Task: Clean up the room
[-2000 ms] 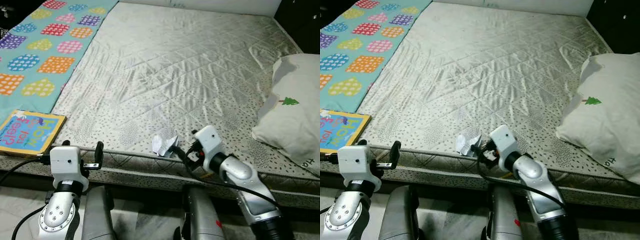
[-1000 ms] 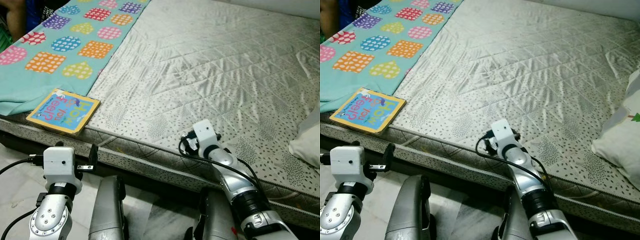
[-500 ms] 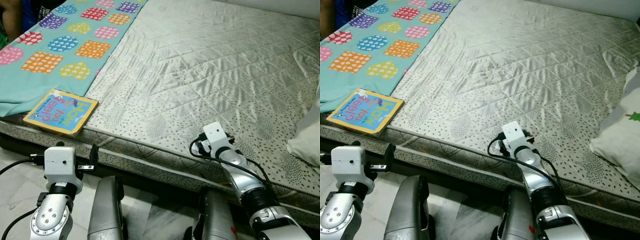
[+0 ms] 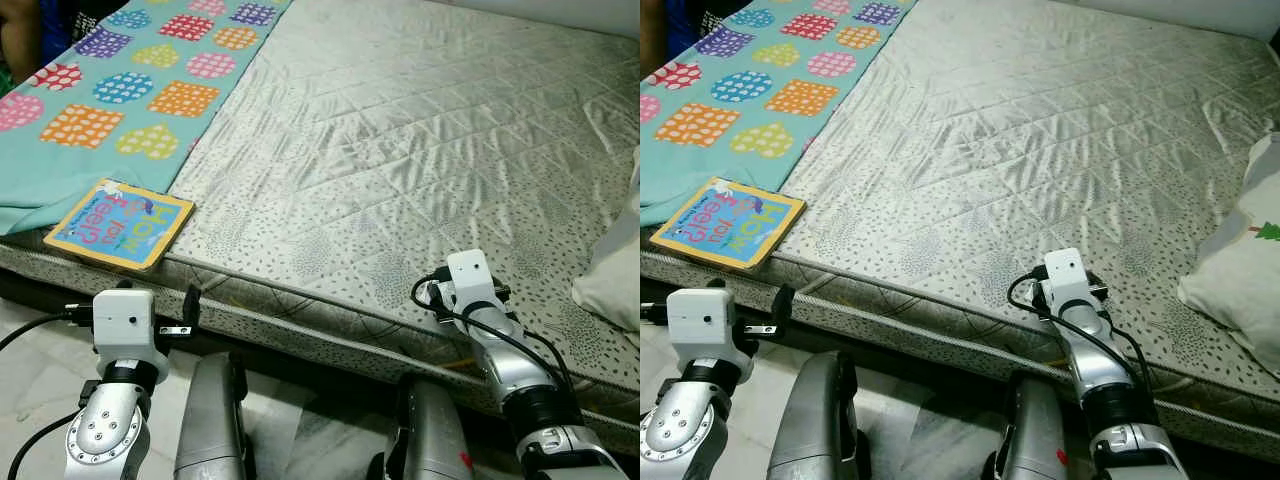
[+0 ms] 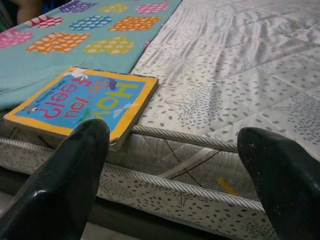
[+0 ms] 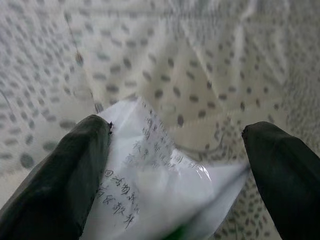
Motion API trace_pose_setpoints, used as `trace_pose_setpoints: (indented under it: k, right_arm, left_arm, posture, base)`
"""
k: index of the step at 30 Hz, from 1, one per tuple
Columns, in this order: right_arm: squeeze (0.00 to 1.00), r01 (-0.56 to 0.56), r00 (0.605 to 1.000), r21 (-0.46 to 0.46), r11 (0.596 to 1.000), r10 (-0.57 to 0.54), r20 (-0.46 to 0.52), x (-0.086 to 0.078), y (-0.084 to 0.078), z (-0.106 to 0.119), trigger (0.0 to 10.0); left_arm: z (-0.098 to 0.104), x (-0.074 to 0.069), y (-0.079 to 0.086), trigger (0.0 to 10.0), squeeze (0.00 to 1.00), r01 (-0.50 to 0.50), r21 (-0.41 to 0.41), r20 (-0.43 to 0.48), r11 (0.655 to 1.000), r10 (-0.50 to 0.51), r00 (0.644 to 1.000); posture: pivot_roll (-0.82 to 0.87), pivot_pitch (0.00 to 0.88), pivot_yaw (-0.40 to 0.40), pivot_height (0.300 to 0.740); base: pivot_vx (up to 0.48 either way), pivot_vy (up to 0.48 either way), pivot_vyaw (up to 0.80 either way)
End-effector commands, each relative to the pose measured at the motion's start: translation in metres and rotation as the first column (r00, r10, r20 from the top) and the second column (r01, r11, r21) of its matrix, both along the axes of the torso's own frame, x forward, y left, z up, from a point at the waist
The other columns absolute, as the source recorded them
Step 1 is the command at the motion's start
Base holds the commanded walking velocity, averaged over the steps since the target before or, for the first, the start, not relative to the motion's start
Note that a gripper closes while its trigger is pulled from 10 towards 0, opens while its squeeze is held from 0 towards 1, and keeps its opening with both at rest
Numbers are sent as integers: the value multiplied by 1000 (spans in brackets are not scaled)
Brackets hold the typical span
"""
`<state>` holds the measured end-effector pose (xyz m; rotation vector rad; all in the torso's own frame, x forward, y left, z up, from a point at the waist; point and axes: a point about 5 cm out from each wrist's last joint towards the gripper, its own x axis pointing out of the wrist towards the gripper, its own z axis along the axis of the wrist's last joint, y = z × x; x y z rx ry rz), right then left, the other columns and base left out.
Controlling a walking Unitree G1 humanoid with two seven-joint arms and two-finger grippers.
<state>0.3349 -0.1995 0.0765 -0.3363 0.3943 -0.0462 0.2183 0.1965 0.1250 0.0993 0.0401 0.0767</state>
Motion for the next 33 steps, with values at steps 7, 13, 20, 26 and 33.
trace_pose_setpoints:
  k: [7, 13, 20, 26, 33]
  right_arm:
    - [0, 7, 992, 70, 998, -15, 124, 3, -4, 28, 10000]
    - [0, 36, 994, 87, 996, -45, 100, -3, -6, 29, 10000]
    - [0, 74, 997, 95, 993, -75, 10, -22, -7, 20, 10000]
    - [0, 133, 989, 144, 981, -123, -78, -36, -1, 10, 10000]
    - [0, 136, 987, 223, 965, -111, -118, -33, 15, 7, 10000]
  left_arm:
    - [-1, 3, 0, 10000, 0, -9, -3, 6, 1000, 9, 1000]
    - [-1, 4, -1, 10000, 0, -3, -6, 6, 1000, 3, 1000]
    - [-2, 7, -1, 10000, 0, 5, -6, 3, 1000, -5, 1000]
    - [-3, 10, -4, 10000, 0, 13, -12, 3, 1000, -13, 1000]
    - [-3, 12, -3, 10000, 0, 6, -24, 1, 1000, -6, 1000]
  posture:
    - [87, 138, -67, 522]
    - [80, 133, -64, 522]
    - [70, 131, -61, 522]
    - [60, 127, -56, 522]
    - [63, 122, -56, 522]
  base:
    - [0, 0, 0]
    - [0, 0, 0]
    - [0, 0, 0]
    - [0, 0, 0]
    - [0, 0, 0]
